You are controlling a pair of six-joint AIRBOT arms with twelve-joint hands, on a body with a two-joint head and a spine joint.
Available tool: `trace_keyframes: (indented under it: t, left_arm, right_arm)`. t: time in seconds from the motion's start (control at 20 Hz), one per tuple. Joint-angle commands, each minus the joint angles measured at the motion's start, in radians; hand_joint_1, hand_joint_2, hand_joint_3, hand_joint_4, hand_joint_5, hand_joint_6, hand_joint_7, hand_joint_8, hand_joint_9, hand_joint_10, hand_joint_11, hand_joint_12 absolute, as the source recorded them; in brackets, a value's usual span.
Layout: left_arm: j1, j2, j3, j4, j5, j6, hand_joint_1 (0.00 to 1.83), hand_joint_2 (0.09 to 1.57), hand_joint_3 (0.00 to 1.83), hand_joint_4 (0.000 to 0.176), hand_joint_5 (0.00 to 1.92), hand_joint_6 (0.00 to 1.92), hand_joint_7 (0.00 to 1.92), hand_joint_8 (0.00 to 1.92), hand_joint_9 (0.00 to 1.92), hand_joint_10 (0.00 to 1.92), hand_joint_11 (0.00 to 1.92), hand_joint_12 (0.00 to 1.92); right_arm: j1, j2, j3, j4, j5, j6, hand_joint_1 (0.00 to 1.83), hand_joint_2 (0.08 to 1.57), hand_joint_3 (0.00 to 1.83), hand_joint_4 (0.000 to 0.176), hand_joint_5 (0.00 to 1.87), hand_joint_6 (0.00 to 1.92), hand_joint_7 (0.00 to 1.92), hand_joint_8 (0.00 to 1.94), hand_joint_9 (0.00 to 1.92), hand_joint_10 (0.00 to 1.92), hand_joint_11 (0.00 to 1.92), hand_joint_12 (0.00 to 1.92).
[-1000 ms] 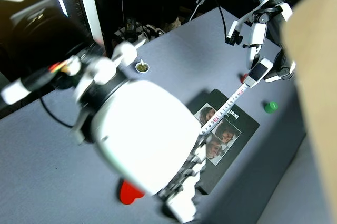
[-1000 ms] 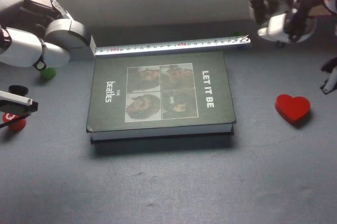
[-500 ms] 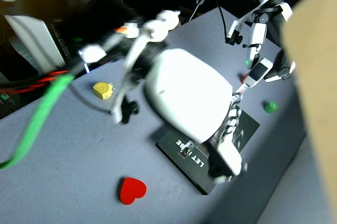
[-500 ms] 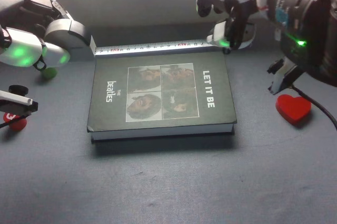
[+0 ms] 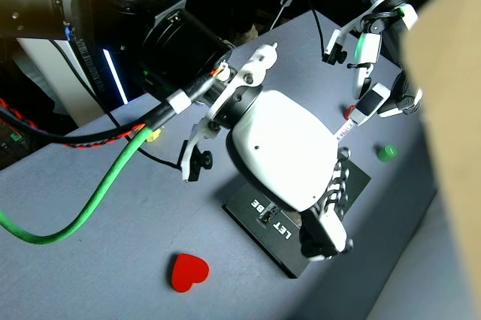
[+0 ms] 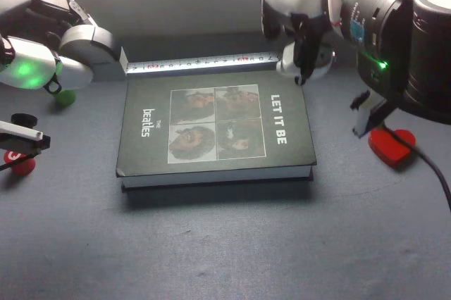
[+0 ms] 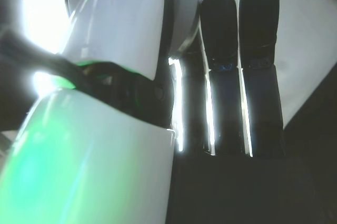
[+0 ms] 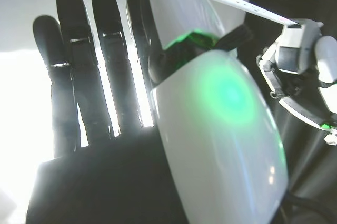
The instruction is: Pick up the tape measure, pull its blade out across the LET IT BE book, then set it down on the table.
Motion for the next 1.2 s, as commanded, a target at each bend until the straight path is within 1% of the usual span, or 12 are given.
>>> trace_keyframes:
  t: [0.0,0.2,0.35,0.45,0.5,0.65,0.75,0.85,1.0,1.05,1.1,1.15]
  left_arm:
    - [-0.015,0.000,0.005,0.019,-0.072,-0.014,1.36,1.17,0.00,0.000,0.79,1.06,0.83,1.21,0.91,1.33,0.88,1.18]
    - [-0.015,0.000,0.005,0.019,-0.072,-0.013,1.36,1.17,0.00,0.000,0.78,1.06,0.83,1.21,0.91,1.33,0.87,1.17]
    - [-0.015,0.001,0.005,0.019,-0.072,-0.013,1.37,1.15,0.00,0.000,0.84,1.01,0.83,1.18,0.92,1.32,0.87,1.16]
    - [-0.015,0.001,0.005,0.019,-0.072,-0.013,1.36,1.16,0.00,0.000,0.80,1.04,0.83,1.19,0.91,1.33,0.88,1.16]
    - [-0.015,0.001,0.006,0.019,-0.072,-0.013,1.36,1.18,0.00,0.000,0.75,1.10,0.81,1.23,0.90,1.34,0.88,1.16]
    - [-0.015,0.001,0.006,0.019,-0.072,-0.013,1.36,1.17,0.00,0.000,0.81,1.06,0.80,1.22,0.91,1.33,0.88,1.16]
    - [-0.015,0.001,0.006,0.019,-0.072,-0.013,1.36,1.17,0.00,0.000,0.81,1.06,0.80,1.22,0.91,1.33,0.87,1.15]
    - [-0.015,0.001,0.006,0.019,-0.072,-0.013,1.36,1.17,0.00,0.000,0.78,1.10,0.81,1.21,0.91,1.32,0.87,1.15]
    - [-0.015,0.001,0.007,0.019,-0.072,-0.013,1.36,1.17,0.00,0.000,0.77,1.11,0.82,1.21,0.91,1.33,0.87,1.15]
    - [-0.015,0.000,0.006,0.019,-0.072,-0.013,1.36,1.17,0.00,0.000,0.79,1.09,0.82,1.20,0.91,1.32,0.87,1.15]
    - [-0.015,0.000,0.006,0.019,-0.072,-0.013,1.36,1.16,0.00,0.000,0.82,1.05,0.81,1.20,0.91,1.32,0.87,1.15]
    - [-0.014,0.000,0.006,0.019,-0.072,-0.013,1.36,1.16,0.00,0.000,0.82,1.05,0.81,1.21,0.91,1.32,0.87,1.15]
  right_arm:
    - [0.013,0.007,-0.003,-0.071,-0.002,-0.010,1.05,1.13,0.00,0.000,0.80,0.01,0.90,0.01,0.84,0.05,0.41,1.08]
    - [0.013,0.005,-0.003,-0.080,0.001,-0.005,1.05,1.13,0.00,0.000,0.82,0.01,0.92,0.01,0.87,0.06,0.43,1.09]
    - [0.012,0.005,-0.003,-0.097,0.001,0.004,1.05,1.13,0.00,0.000,0.83,0.02,0.93,0.02,0.88,0.05,0.44,1.09]
    - [0.012,0.005,-0.003,-0.097,0.001,0.004,1.05,1.13,0.00,0.000,0.83,0.02,0.93,0.01,0.88,0.05,0.43,1.08]
    - [0.012,0.005,-0.003,-0.097,0.002,0.004,1.05,1.13,0.00,0.000,0.83,0.01,0.92,0.01,0.87,0.05,0.43,1.09]
    - [0.012,0.005,-0.008,-0.097,0.005,0.001,1.06,1.13,0.00,0.000,0.83,0.01,0.92,0.01,0.89,0.05,0.44,1.09]
    - [0.012,0.005,-0.009,-0.097,0.006,0.001,1.05,1.13,0.00,0.000,0.84,0.01,0.94,0.02,0.90,0.05,0.44,1.09]
    - [0.012,0.005,-0.009,-0.097,0.006,0.001,1.05,1.13,0.00,0.000,0.84,0.01,0.93,0.01,0.88,0.04,0.43,1.08]
    - [0.012,0.005,-0.009,-0.099,0.006,0.000,1.05,1.13,0.00,0.000,0.84,0.01,0.94,0.01,0.89,0.04,0.43,1.08]
    - [0.012,0.005,-0.009,-0.100,0.006,0.000,1.05,1.13,0.00,0.000,0.85,0.02,0.94,0.01,0.90,0.05,0.43,1.08]
    - [0.012,0.005,-0.009,-0.101,0.005,0.000,1.10,1.15,0.00,0.000,0.89,0.87,0.98,0.01,0.95,0.04,0.51,1.05]
    - [0.011,0.005,-0.009,-0.101,0.004,-0.001,1.19,1.12,0.03,0.000,0.93,1.08,0.97,0.73,1.03,0.06,0.60,1.08]
